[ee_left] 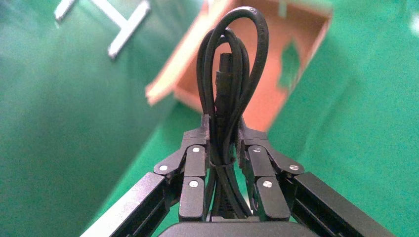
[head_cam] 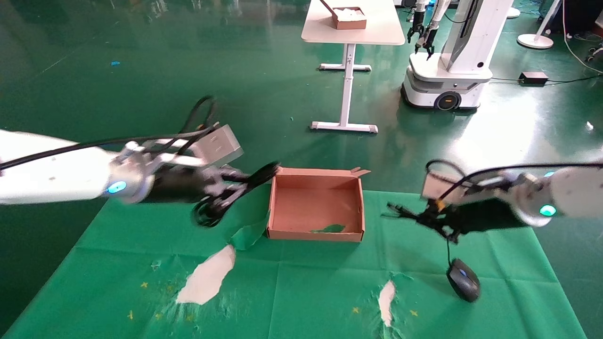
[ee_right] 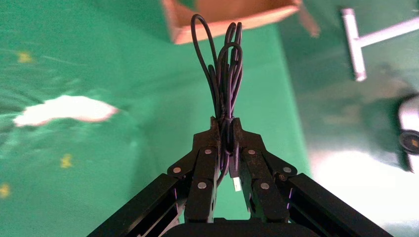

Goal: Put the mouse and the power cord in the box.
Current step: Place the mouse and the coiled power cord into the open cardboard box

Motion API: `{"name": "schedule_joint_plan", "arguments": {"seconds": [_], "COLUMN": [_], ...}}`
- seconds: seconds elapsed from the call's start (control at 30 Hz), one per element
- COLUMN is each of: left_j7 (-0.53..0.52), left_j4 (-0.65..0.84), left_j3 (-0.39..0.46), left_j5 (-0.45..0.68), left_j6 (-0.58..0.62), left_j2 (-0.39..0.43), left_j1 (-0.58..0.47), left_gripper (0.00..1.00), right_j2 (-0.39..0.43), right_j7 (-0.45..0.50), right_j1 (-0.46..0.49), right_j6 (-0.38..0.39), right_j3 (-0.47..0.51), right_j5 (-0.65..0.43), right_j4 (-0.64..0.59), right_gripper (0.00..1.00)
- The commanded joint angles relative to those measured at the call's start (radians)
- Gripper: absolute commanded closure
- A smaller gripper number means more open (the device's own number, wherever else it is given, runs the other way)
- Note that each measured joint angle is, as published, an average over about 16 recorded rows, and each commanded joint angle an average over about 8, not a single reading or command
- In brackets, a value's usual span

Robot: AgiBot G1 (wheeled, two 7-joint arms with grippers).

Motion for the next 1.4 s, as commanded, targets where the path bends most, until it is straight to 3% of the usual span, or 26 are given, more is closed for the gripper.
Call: {"name": "schedule_joint_plan", "arguments": {"seconds": [0.03,0.3,0.53,0.8,1.07,1.4], "left_j7": [-0.013,0.075,0.096,0.006,-0.063,-0.118], "left_j4": [-0.002,0.119,0.208,0.253,0.264,0.272], "left_j3": [-0.008,0.107,0.340,0.555,0.677,0.770], "left_j5": [-0.010,0.128,0.154,0.112,0.069,0.035], "left_j6": [-0.021,-0.285,-0.537,-0.640,-0.690,-0.729], "left_j2": [0.030,0.237,0.271,0.272,0.271,0.271], "left_j1": [-0.009,0.038,0.068,0.041,0.004,-0.025], "left_gripper": [1.00,1.00,1.00,0.00,0.00,0.00], "right_j2": [0.011,0.068,0.145,0.201,0.231,0.233], "right_j7": [0.005,0.031,0.084,0.133,0.172,0.196], "right_j1": [0.018,0.078,0.092,0.088,0.081,0.085], "right_j6": [0.008,-0.008,-0.046,-0.076,-0.097,-0.115], "right_j3": [0.008,0.029,0.042,0.050,0.054,0.060], "right_j5": [0.000,-0.003,-0.008,-0.012,-0.009,0.006], "right_j4": [-0.001,0.047,0.128,0.215,0.284,0.345], "right_gripper": [1.00,1.00,1.00,1.00,1.00,1.00]}}
